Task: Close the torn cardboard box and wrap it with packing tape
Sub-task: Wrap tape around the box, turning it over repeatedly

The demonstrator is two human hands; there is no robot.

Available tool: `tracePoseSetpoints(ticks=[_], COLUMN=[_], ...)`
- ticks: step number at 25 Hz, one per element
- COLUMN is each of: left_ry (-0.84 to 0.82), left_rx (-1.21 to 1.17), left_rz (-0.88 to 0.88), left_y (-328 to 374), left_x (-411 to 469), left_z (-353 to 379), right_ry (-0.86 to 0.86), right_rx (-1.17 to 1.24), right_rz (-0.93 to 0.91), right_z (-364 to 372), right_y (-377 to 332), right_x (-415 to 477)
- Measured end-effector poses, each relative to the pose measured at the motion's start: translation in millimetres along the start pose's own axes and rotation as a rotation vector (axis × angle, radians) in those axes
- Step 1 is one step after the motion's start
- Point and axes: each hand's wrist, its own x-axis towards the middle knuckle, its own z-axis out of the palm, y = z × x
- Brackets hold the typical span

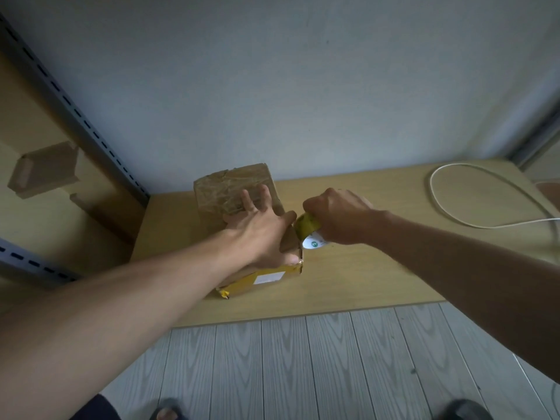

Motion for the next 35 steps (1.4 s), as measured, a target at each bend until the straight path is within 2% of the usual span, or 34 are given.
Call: tracePoseSetpoints(ticks=[4, 6, 8, 11, 15, 18, 23, 32, 35], left_ry=[0.100, 0.240, 0.445, 0.594, 0.516, 0.554, 0.533, 0.405, 0.359], left_rx=[-0.084, -0.266, -0.425, -0.561, -0.622, -0.647, -0.665, -0.778, -0.818], left_rz=[0.103, 0.146, 0.237, 0.386, 0.331, 0.270, 0.221, 0.188, 0.190], left_y=[-3, -18, -42, -71, -109, -128, -149, -151, -152], left_x=[-5, -12, -20, -26, -35, -55, -57, -63, -63], left_z=[3, 4, 7, 24, 68, 90, 114, 109, 111], right_ry=[-0.049, 0.061, 0.231, 0.303, 0.186, 0.098, 0.160, 0.147, 0.082], right_rx=[0.132, 0.249, 0.348, 0.437, 0.550, 0.587, 0.445, 0.181, 0.116], right_rz=[0.006, 0.026, -0.004, -0.096, -0.193, -0.298, -0.420, -0.256, -0.161], right_z=[-32, -51, -67, -77, -66, -57, -63, -76, -61], right_y=[7, 1, -7, -36, -78, -99, -120, -56, -40], right_x=[-5, -2, 6, 16, 19, 26, 43, 18, 9])
